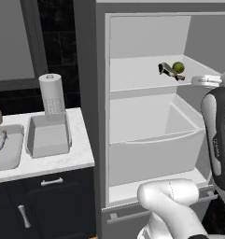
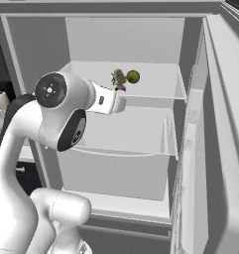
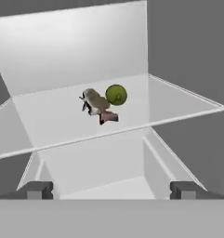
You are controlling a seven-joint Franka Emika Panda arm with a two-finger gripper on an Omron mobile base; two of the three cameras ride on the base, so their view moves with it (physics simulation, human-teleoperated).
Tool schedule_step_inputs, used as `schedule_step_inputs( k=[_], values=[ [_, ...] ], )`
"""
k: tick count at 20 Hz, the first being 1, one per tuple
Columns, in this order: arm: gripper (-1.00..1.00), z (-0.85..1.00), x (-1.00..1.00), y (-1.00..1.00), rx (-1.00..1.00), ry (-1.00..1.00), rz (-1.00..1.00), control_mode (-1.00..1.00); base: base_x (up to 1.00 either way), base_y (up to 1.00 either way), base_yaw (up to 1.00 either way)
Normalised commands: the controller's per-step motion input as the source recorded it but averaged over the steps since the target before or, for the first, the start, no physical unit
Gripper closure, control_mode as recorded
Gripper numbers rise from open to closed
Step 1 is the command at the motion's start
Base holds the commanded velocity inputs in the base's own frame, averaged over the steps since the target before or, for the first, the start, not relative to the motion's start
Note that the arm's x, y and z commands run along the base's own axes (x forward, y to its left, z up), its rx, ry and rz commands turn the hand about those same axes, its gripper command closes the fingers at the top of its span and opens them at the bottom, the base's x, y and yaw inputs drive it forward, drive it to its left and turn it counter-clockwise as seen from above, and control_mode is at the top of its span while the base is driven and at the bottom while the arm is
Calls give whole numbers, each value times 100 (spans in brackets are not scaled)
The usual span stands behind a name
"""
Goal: Place one lime and one fish in each tupperware on the nearby counter, to pack two identical lunches.
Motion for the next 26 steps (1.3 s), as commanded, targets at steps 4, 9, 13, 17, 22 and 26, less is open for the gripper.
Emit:
schedule_step_inputs(
  k=[4, 9, 13, 17, 22, 26],
  values=[
    [-100, 72, 43, 4, -17, 23, 0, -100, 0, 0, 0],
    [-100, -25, 33, 1, 0, 2, 0, -100, 0, 0, 0],
    [-100, -25, 94, 18, 0, 6, 0, -100, 0, 0, 0],
    [-100, -27, 98, 14, 0, 16, 3, -100, 0, 0, 0],
    [-100, -39, 95, 0, 0, 7, 4, -100, 0, 0, 0],
    [-100, -3, 82, -9, 1, 14, 1, -100, 0, 0, 0]
  ],
)
